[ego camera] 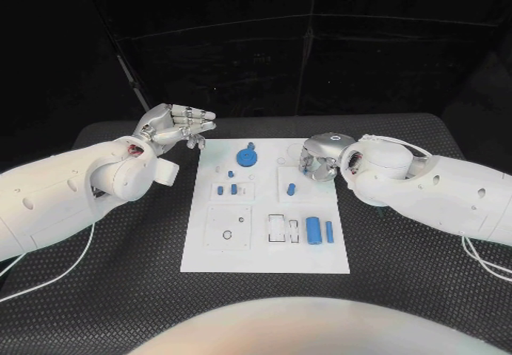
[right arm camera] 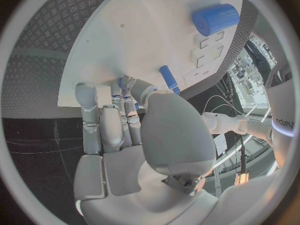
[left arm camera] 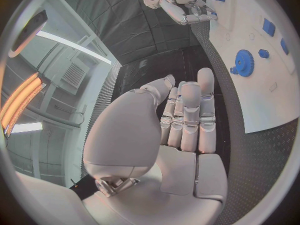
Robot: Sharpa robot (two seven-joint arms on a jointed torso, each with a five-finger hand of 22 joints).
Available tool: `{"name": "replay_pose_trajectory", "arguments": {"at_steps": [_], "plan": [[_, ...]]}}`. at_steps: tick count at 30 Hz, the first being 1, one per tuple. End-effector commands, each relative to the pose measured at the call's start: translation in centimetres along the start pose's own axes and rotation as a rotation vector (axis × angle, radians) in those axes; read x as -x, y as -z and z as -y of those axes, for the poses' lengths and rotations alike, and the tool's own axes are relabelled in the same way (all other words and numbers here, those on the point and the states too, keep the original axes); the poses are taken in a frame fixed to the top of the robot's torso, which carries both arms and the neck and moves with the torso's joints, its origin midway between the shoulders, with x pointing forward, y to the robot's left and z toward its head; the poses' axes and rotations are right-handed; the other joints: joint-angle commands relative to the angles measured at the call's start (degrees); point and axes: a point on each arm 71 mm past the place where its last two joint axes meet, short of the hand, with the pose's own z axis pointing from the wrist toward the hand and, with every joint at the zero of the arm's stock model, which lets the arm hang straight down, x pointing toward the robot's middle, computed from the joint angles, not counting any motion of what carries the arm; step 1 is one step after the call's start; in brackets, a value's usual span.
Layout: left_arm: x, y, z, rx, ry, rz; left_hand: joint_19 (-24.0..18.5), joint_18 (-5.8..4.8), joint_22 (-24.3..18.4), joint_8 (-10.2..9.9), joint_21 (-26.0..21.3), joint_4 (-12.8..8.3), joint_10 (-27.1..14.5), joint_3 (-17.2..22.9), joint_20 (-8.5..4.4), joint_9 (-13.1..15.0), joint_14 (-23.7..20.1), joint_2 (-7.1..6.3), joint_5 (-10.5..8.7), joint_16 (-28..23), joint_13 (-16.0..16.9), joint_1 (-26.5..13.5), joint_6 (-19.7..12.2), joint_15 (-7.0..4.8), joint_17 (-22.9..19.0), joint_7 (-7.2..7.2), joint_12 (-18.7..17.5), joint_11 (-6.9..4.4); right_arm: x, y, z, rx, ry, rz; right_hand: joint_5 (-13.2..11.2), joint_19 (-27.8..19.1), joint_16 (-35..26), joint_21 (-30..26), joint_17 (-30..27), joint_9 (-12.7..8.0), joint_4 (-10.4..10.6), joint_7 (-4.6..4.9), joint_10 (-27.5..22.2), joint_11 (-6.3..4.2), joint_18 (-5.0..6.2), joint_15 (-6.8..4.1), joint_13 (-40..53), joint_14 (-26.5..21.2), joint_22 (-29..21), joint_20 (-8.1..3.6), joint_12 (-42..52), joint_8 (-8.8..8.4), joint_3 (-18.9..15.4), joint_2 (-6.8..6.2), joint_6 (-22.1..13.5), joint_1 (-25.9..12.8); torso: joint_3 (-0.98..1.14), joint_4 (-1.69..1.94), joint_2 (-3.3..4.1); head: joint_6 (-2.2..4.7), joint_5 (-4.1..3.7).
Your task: Assemble the parts on the task board
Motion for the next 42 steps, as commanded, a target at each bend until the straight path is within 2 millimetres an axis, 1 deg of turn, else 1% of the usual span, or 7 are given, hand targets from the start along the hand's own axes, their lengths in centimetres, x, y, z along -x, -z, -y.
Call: {"name": "replay_pose_trajectory", "arguments": {"at_steps": [1,5,19,32,36,39,42], "plan": [[0.0,0.0,0.2,-0.01,0.006,-0.002,-0.3,0.76,-0.1,0.1,-0.3,-0.4,-0.5,0.0,0.04,-0.1,-0.4,0.43,-0.26,-0.2,0.0,0.2,-0.2,0.06,-0.1,0.25,0.3,0.01,0.0,0.0,-0.1,0.003,0.008,0.012,0.1,0.0,0.3,0.3,0.2,0.2,0.3,-0.11,0.7,-0.19,-0.25,-0.61,0.1,1.5,0.3,-0.49,0.4,0.28,0.0,1.03,0.6,0.0,0.01,0.0,-0.05,0.0,-0.15],[0.0,0.0,0.2,-0.011,0.005,-0.001,-0.3,0.76,-0.1,0.2,-0.3,-0.5,-0.6,0.0,0.05,-0.1,-0.4,0.54,-0.25,-0.2,0.0,0.3,-0.2,0.06,-0.1,0.26,0.3,0.0,0.2,0.1,-0.2,0.005,0.006,0.031,0.1,0.2,0.5,0.6,0.6,0.3,0.4,-0.2,1.0,-0.3,-0.33,-0.7,0.1,1.6,0.7,-0.59,0.4,0.35,-0.1,1.24,0.8,0.0,0.0,0.01,-0.04,0.0,-0.25],[0.0,0.0,0.2,-0.013,0.005,-0.001,-0.3,0.77,-0.1,0.2,-0.3,-0.6,-0.6,0.0,0.05,-0.1,-0.5,0.57,-0.24,-0.3,0.0,0.4,-0.1,0.05,-0.2,0.26,0.4,0.0,0.7,0.7,-0.4,0.022,-0.007,0.093,0.3,0.6,0.8,1.0,1.0,0.3,0.3,-0.33,1.2,-0.45,-0.45,-0.83,0.1,1.7,1.3,-0.72,0.4,0.35,-0.4,1.15,1.1,0.0,0.02,-0.01,-0.07,0.08,-0.27],[0.1,0.0,0.1,-0.014,0.006,-0.003,-0.3,0.77,-0.1,0.2,-0.3,-0.7,-0.6,0.0,0.04,0.0,-0.5,0.56,-0.25,-0.3,0.0,0.4,-0.1,0.05,-0.2,0.26,0.4,0.0,1.2,2.2,-0.3,0.029,-0.022,0.116,0.7,0.8,0.9,1.3,1.2,0.3,0.1,-0.32,1.2,-0.45,-0.53,-0.87,0.1,1.7,1.7,-0.79,0.3,0.27,-0.4,1.07,1.1,0.1,-0.01,0.0,-0.04,0.15,-0.22],[0.1,0.0,0.1,-0.014,0.006,-0.003,-0.3,0.77,-0.1,0.2,-0.3,-0.7,-0.6,0.0,0.04,0.0,-0.5,0.56,-0.25,-0.3,0.0,0.4,-0.1,0.05,-0.2,0.26,0.4,0.0,1.6,2.9,-0.9,0.05,-0.043,0.128,0.8,0.9,1.0,1.4,1.4,0.3,0.0,-0.33,1.2,-0.45,-0.56,-0.88,0.1,1.8,1.9,-0.81,0.3,0.23,-0.4,1.0,1.1,0.1,0.0,0.0,-0.04,0.14,-0.07],[0.1,-0.1,0.1,-0.015,0.006,-0.001,-0.3,0.77,-0.1,0.2,-0.3,-0.7,-0.6,0.0,0.04,0.0,-0.5,0.56,-0.25,-0.3,0.0,0.4,-0.1,0.05,-0.2,0.26,0.4,0.0,2.3,3.5,-2.2,0.084,-0.078,0.142,0.9,0.9,1.1,1.5,1.5,0.2,-0.1,-0.31,1.2,-0.45,-0.6,-0.89,0.1,1.8,2.0,-0.83,0.2,0.21,-0.4,0.95,1.1,0.2,0.01,-0.04,-0.07,0.12,0.15],[0.0,-0.1,0.1,-0.015,0.007,-0.003,-0.3,0.77,-0.1,0.2,-0.3,-0.7,-0.6,0.0,0.04,0.0,-0.5,0.54,-0.25,-0.3,0.0,0.5,-0.1,0.05,-0.3,0.27,0.4,0.01,2.9,3.8,-3.3,0.114,-0.112,0.15,1.0,0.9,1.1,1.5,1.5,0.2,-0.1,-0.28,1.2,-0.42,-0.6,-0.88,0.1,1.8,2.0,-0.84,0.2,0.15,-0.5,0.92,1.1,0.2,0.02,0.12,-0.05,0.14,0.29]]}}
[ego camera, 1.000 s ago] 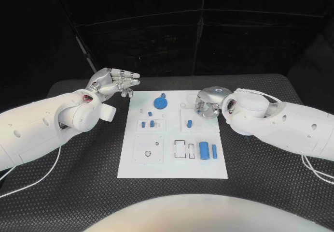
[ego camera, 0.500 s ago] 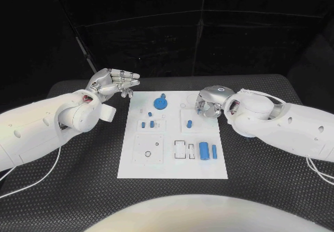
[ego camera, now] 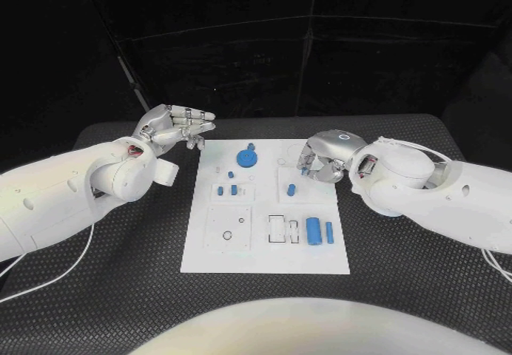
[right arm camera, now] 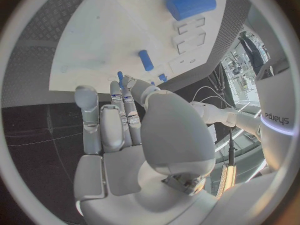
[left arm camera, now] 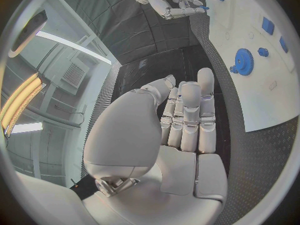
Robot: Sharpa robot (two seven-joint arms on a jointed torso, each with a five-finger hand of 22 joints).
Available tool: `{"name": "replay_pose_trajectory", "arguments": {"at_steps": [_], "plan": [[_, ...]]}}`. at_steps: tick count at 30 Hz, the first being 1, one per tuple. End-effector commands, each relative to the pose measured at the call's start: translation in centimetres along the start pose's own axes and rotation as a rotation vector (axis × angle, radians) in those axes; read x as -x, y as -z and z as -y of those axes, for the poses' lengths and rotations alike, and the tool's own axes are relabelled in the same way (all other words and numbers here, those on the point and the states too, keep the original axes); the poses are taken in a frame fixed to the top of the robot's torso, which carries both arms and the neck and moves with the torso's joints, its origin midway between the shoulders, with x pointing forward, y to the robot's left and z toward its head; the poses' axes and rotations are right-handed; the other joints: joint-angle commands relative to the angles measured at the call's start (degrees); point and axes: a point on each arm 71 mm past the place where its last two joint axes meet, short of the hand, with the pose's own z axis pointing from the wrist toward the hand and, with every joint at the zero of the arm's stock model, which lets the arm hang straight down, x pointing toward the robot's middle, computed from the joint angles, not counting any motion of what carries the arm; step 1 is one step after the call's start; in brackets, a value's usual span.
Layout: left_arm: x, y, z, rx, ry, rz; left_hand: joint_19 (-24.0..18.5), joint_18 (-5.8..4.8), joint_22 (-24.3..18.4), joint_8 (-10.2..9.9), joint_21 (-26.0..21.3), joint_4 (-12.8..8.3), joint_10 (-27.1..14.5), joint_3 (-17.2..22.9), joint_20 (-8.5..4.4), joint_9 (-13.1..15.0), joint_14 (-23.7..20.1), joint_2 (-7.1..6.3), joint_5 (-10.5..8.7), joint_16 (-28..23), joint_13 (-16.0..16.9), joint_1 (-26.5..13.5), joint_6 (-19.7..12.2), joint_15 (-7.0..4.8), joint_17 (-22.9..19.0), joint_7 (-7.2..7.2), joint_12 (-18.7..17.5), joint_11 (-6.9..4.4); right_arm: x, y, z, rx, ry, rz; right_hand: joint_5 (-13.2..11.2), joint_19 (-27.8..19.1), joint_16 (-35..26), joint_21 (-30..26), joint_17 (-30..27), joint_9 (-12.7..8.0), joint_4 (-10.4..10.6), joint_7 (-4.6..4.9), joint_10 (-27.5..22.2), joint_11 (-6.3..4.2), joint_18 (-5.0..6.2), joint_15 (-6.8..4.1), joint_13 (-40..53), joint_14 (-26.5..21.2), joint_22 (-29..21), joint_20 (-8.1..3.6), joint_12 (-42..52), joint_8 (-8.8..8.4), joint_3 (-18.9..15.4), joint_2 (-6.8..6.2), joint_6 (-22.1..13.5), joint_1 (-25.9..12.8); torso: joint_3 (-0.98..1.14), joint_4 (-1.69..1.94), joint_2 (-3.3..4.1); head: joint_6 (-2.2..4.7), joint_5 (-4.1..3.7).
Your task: Assemble the parts on the task board
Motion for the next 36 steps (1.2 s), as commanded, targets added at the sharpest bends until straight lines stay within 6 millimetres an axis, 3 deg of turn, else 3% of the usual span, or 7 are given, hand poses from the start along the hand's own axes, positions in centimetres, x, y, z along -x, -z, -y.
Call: {"name": "replay_pose_trajectory", "arguments": {"at_steps": [1,6,10,17,21,29,36], "plan": [[-0.2,-0.1,0.2,-0.016,0.009,-0.009,-0.3,0.78,-0.1,0.2,-0.4,-0.4,-0.5,0.0,0.04,-0.1,-0.5,0.29,-0.26,-0.4,0.0,0.3,-0.1,0.06,-0.2,0.28,0.2,-0.19,0.8,0.1,-1.5,0.037,-0.073,0.028,0.5,0.2,0.3,0.2,0.1,0.0,-0.2,0.04,0.2,0.11,-0.6,-0.47,0.0,1.8,0.0,-0.15,-0.1,0.13,0.0,0.13,0.4,0.3,0.04,0.24,0.02,0.01,0.2],[-0.4,-0.1,0.1,-0.016,0.01,-0.01,-0.3,0.78,-0.1,0.2,-0.4,-0.4,-0.5,0.0,0.04,-0.1,-0.5,0.29,-0.26,-0.4,0.0,0.3,-0.1,0.06,-0.2,0.28,0.2,-0.19,1.6,0.1,-3.9,0.102,-0.12,0.04,0.5,0.3,0.3,0.3,0.2,0.0,-0.2,0.05,0.2,0.12,-0.62,-0.46,0.0,1.8,0.1,-0.15,-0.1,0.09,0.0,0.14,0.3,0.3,0.01,0.38,0.02,-0.03,1.03],[-0.5,-0.1,0.1,-0.017,0.011,-0.011,-0.3,0.78,-0.1,0.2,-0.4,-0.4,-0.5,0.0,0.04,-0.1,-0.5,0.29,-0.26,-0.4,0.0,0.3,-0.1,0.06,-0.2,0.28,0.2,-0.19,1.7,-0.3,-5.2,0.137,-0.14,0.034,0.6,0.2,0.3,0.3,0.2,0.0,-0.3,0.09,0.2,0.15,-0.61,-0.44,0.0,1.8,0.1,-0.16,-0.2,0.03,0.0,0.16,0.3,0.3,-0.04,0.17,0.03,-0.13,1.97],[-0.7,-0.2,0.1,-0.02,0.013,-0.017,-0.3,0.78,-0.1,0.2,-0.4,-0.4,-0.5,0.0,0.04,-0.1,-0.5,0.29,-0.26,-0.4,0.0,0.3,-0.1,0.06,-0.2,0.28,0.2,-0.19,1.2,-1.6,-7.2,0.188,-0.156,0.013,0.7,0.2,0.3,0.3,0.2,-0.1,-0.3,0.16,0.1,0.21,-0.61,-0.41,0.0,1.8,0.0,-0.15,-0.2,-0.09,0.0,0.22,0.1,0.4,-0.09,0.16,0.14,-0.13,3.22],[-0.8,-0.2,0.1,-0.021,0.014,-0.018,-0.3,0.78,-0.1,0.2,-0.4,-0.5,-0.5,0.0,0.05,-0.1,-0.5,0.31,-0.26,-0.4,0.0,0.3,-0.2,0.06,-0.2,0.3,0.3,-0.17,0.2,-2.1,-8.3,0.222,-0.157,-0.015,0.8,0.2,0.4,0.3,0.2,-0.1,-0.4,0.2,0.0,0.25,-0.61,-0.38,-0.1,1.8,0.0,-0.14,-0.3,-0.18,0.0,0.24,0.1,0.4,0.0,0.09,0.17,-0.13,3.93],[-1.3,-0.4,0.2,-0.023,0.018,-0.027,-0.3,0.78,-0.1,0.2,-0.4,-0.6,-0.5,0.1,0.04,-0.1,-0.5,0.36,-0.24,-0.4,0.0,0.4,-0.1,0.06,-0.2,0.28,0.3,-0.18,-2.4,-2.7,-9.8,0.258,-0.139,-0.072,0.8,0.1,0.4,0.3,0.4,-0.1,-0.4,0.23,0.0,0.27,-0.61,-0.36,-0.1,1.8,0.0,-0.13,-0.4,-0.24,0.0,0.28,0.0,0.4,-0.14,0.18,0.07,-0.13,5.23],[-1.7,-0.6,0.2,-0.026,0.023,-0.036,-0.3,0.79,-0.1,0.2,-0.4,-0.6,-0.5,0.1,0.03,-0.1,-0.5,0.38,-0.23,-0.4,0.0,0.5,-0.1,0.05,-0.3,0.27,0.3,-0.19,-4.7,-2.9,-10.7,0.28,-0.136,-0.114,0.8,0.1,0.5,0.3,0.4,-0.1,-0.4,0.27,-0.1,0.31,-0.62,-0.34,-0.1,1.8,0.0,-0.12,-0.4,-0.28,0.1,0.32,0.0,0.4,-0.03,0.11,0.06,-0.13,5.99]]}}
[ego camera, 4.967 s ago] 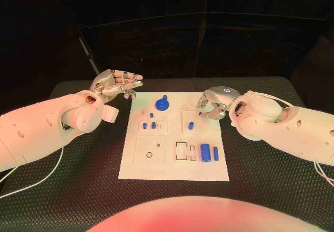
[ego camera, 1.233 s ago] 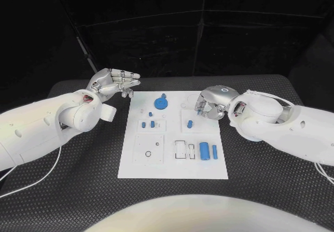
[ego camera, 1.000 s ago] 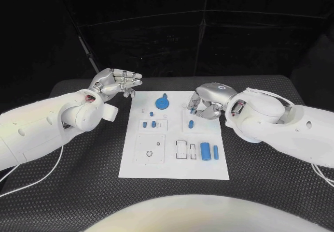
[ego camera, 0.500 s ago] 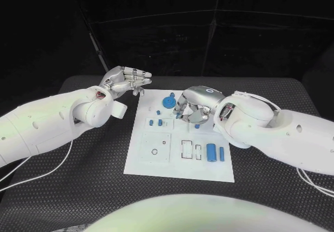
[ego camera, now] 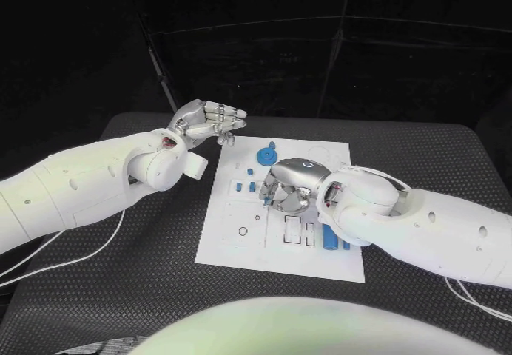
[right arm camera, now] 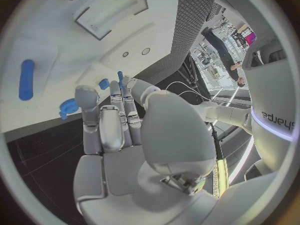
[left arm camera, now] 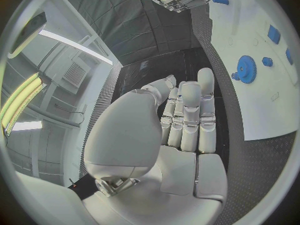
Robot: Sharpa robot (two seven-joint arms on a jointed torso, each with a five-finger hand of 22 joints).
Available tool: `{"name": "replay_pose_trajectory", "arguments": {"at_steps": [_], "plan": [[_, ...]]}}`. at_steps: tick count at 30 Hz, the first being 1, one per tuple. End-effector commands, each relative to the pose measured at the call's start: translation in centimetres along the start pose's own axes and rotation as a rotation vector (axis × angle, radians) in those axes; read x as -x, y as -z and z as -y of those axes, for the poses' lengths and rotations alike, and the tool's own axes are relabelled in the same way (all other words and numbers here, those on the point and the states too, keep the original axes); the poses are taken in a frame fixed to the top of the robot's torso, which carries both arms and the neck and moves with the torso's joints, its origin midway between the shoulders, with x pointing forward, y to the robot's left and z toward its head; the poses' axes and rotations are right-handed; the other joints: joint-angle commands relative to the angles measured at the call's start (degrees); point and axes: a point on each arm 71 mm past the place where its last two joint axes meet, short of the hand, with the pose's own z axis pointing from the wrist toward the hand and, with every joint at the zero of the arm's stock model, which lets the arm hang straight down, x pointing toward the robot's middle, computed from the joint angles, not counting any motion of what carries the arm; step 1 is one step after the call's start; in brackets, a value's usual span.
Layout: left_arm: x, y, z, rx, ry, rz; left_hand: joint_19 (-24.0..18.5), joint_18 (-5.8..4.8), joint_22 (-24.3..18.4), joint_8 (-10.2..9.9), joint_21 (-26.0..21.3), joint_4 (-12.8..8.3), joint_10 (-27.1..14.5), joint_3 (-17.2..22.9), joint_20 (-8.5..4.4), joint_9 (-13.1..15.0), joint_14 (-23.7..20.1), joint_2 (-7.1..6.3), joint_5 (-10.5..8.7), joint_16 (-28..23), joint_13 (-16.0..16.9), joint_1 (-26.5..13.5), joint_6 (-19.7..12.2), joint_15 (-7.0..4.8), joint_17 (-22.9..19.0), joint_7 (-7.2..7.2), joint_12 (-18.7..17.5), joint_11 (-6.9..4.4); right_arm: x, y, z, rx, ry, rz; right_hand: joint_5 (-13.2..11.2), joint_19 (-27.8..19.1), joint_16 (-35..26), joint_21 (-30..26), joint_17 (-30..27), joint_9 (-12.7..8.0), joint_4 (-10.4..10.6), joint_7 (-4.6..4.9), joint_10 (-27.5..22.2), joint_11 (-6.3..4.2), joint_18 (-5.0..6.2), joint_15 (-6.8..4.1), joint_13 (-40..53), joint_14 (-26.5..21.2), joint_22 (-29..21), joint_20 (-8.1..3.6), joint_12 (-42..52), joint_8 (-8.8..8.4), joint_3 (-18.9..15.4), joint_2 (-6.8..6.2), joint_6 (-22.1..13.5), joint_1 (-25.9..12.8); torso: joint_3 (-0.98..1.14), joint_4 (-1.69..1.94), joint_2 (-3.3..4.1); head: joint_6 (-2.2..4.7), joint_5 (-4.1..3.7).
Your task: Assemble the parts on the task board
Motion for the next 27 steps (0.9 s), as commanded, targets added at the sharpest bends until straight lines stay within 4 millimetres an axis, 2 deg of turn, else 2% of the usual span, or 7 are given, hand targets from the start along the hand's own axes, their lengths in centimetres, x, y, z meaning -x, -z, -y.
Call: {"name": "replay_pose_trajectory", "arguments": {"at_steps": [1,9,27], "plan": [[-0.3,-0.1,0.3,-0.022,0.009,-0.011,-0.3,0.79,-0.1,0.2,-0.2,-0.3,-0.3,0.1,0.03,-0.1,-0.3,0.12,-0.23,-0.2,0.0,0.2,-0.1,-0.15,-0.1,0.27,0.3,0.02,-0.7,-0.2,-0.3,0.031,0.02,-0.018,0.3,0.2,0.2,0.3,0.1,0.1,-0.3,0.36,-0.1,0.3,-0.62,-0.34,0.0,1.8,0.0,-0.12,-0.3,-0.01,0.0,0.36,0.0,0.5,0.09,0.02,-0.04,0.0,0.43],[-0.4,-0.3,0.2,-0.023,0.011,-0.016,-0.3,0.79,-0.1,0.2,-0.2,-0.3,-0.3,0.1,0.03,-0.1,-0.3,0.12,-0.23,-0.2,0.0,0.2,-0.1,-0.15,-0.1,0.27,0.3,0.02,-1.9,-0.5,-0.6,0.042,0.017,-0.037,0.3,0.2,0.2,0.3,0.1,0.1,-0.3,0.36,-0.1,0.3,-0.62,-0.34,0.0,1.8,0.0,-0.12,-0.3,-0.01,0.0,0.36,0.0,0.5,0.1,0.03,-0.04,0.0,1.06],[-0.4,-0.2,0.2,-0.02,0.012,-0.02,-0.2,0.8,-0.1,0.2,-0.2,-0.4,-0.4,0.1,0.03,-0.1,-0.3,0.13,-0.24,-0.2,0.0,0.3,-0.2,-0.16,-0.1,0.29,0.4,0.04,-3.1,-1.1,-1.0,0.057,0.023,-0.045,0.3,0.1,0.3,0.3,0.2,0.0,-0.3,0.4,-0.1,0.35,-0.62,-0.31,0.0,1.8,0.0,-0.1,-0.4,-0.07,-0.1,0.41,0.0,0.4,0.08,-0.02,-0.01,0.0,1.36]]}}
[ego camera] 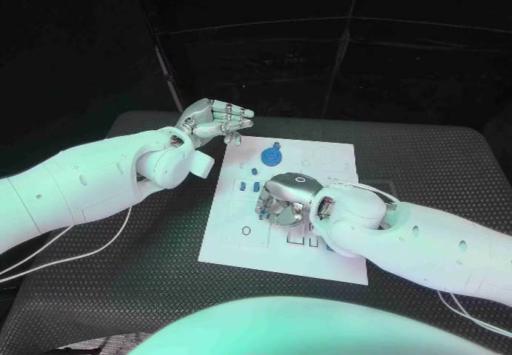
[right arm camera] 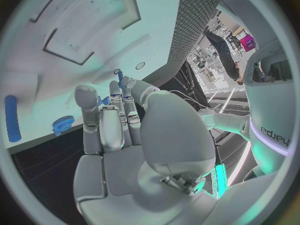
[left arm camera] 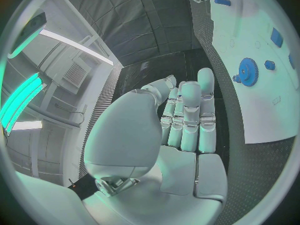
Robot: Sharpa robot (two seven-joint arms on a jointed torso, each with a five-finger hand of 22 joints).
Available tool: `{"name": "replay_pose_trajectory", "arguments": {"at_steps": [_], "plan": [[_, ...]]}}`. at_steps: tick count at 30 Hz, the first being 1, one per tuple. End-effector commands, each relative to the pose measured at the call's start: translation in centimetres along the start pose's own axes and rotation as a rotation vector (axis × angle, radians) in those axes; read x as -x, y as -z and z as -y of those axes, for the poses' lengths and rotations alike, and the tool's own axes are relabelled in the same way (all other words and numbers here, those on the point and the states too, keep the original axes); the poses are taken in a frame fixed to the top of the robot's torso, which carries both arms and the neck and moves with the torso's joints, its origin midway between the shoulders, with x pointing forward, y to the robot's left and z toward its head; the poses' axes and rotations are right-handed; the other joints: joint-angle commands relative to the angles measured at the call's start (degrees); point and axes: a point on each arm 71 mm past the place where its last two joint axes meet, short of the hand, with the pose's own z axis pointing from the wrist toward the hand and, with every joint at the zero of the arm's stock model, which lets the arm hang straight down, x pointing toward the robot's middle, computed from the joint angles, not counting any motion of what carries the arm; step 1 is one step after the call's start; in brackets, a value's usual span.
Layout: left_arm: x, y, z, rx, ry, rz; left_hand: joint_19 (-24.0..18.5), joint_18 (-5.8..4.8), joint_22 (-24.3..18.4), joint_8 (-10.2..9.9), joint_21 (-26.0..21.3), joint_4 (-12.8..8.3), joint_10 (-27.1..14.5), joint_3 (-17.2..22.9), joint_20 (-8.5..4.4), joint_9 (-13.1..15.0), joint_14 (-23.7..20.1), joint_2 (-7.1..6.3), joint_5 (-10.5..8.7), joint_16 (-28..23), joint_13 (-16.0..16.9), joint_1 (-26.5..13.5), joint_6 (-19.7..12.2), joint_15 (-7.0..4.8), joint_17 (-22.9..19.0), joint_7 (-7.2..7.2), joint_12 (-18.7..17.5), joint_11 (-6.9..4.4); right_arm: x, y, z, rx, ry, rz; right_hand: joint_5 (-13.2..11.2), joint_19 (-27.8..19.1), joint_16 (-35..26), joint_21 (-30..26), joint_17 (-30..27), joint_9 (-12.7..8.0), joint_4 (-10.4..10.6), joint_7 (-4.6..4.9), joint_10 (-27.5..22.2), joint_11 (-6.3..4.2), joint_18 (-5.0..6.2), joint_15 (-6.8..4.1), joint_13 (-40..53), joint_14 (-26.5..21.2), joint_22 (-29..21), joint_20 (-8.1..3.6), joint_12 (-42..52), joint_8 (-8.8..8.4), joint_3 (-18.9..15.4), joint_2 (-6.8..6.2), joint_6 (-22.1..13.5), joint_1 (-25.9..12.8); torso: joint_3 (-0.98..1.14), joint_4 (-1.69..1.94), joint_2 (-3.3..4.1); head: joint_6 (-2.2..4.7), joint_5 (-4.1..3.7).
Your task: Assemble the parts on the task board
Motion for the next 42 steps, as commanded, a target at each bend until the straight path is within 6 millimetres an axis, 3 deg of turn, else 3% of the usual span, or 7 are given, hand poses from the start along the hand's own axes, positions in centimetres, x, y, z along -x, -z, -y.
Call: {"name": "replay_pose_trajectory", "arguments": {"at_steps": [1,42], "plan": [[-0.1,0.0,0.2,-0.018,0.008,-0.011,-0.2,0.8,-0.1,0.2,-0.2,-0.3,-0.4,-0.1,0.03,-0.1,-0.3,0.13,-0.24,-0.2,0.0,0.3,-0.2,-0.16,0.0,0.29,0.4,0.04,0.0,-0.1,-0.2,0.016,0.017,0.001,0.4,0.1,0.3,0.3,0.1,0.0,-0.3,0.42,0.0,0.24,-0.62,-0.31,0.0,1.8,0.0,-0.1,-0.4,0.13,-0.1,0.17,0.0,0.2,0.01,-0.01,0.04,-0.01,0.04],[0.1,0.2,0.3,-0.013,0.007,-0.013,-0.2,0.8,-0.1,0.2,-0.2,-0.3,-0.5,-0.1,0.03,-0.1,-0.3,0.11,-0.25,-0.2,0.0,0.2,-0.2,-0.14,-0.1,0.33,0.4,0.07,-0.8,-1.2,0.1,-0.011,0.058,-0.077,0.3,-0.3,0.2,0.1,-0.3,-0.1,-0.1,0.67,-0.8,0.54,-0.56,-0.05,-0.1,1.7,-0.4,0.1,-0.9,-0.35,-0.5,0.06,-0.6,-0.4,-0.01,0.02,0.01,-0.01,-0.07]]}}
